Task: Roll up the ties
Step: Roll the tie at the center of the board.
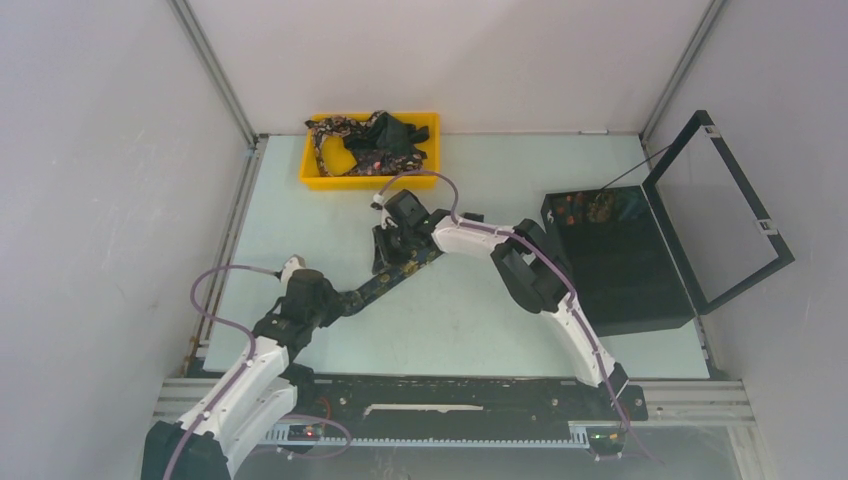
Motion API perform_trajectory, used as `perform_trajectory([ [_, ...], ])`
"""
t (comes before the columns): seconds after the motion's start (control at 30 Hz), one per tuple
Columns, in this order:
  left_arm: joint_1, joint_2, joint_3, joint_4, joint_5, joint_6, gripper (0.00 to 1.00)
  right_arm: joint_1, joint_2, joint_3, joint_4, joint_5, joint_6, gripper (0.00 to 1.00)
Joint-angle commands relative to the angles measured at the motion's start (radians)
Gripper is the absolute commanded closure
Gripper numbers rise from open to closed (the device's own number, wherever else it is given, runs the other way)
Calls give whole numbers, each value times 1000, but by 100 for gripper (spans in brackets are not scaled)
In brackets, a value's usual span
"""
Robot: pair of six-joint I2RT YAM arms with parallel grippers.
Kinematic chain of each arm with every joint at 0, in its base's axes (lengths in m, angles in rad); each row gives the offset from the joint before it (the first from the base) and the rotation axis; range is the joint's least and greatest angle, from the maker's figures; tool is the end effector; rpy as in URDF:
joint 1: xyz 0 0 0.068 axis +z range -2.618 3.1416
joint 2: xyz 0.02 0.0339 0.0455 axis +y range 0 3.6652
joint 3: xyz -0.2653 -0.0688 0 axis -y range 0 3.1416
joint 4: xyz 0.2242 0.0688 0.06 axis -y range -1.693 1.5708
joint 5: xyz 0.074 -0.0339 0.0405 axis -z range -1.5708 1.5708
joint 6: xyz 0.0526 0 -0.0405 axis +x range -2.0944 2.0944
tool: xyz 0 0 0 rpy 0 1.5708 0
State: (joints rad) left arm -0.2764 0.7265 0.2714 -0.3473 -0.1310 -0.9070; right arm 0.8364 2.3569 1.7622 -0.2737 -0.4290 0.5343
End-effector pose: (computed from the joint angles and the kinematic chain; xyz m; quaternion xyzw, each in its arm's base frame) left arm 0.1338 -0.0308 0.1544 -0.3102 0.8719 -0.1582 0.3443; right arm 0.3227 0.3901 0.1321 -0.2104 0.8960 0.3675 0.1337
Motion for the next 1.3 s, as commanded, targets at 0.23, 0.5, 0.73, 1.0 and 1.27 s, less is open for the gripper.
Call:
perform_trajectory([
  [0.23,6,15,48,-43,-11,57,89,-3,-173,-239,-93,220,41,81],
  [0.5,5,12,70,-63,9,88,90,8,-182,-69,-129,195,-18,80],
  [0.73,0,46,107,-90,23,139,90,79,-226,-80,-47,90,-32,78],
  [1.0,-42,117,183,-149,-16,161,91,145,-194,-110,19,14,12,79],
  [1.27,-83,158,267,-234,-57,172,92,175,-127,-57,28,-4,22,79],
])
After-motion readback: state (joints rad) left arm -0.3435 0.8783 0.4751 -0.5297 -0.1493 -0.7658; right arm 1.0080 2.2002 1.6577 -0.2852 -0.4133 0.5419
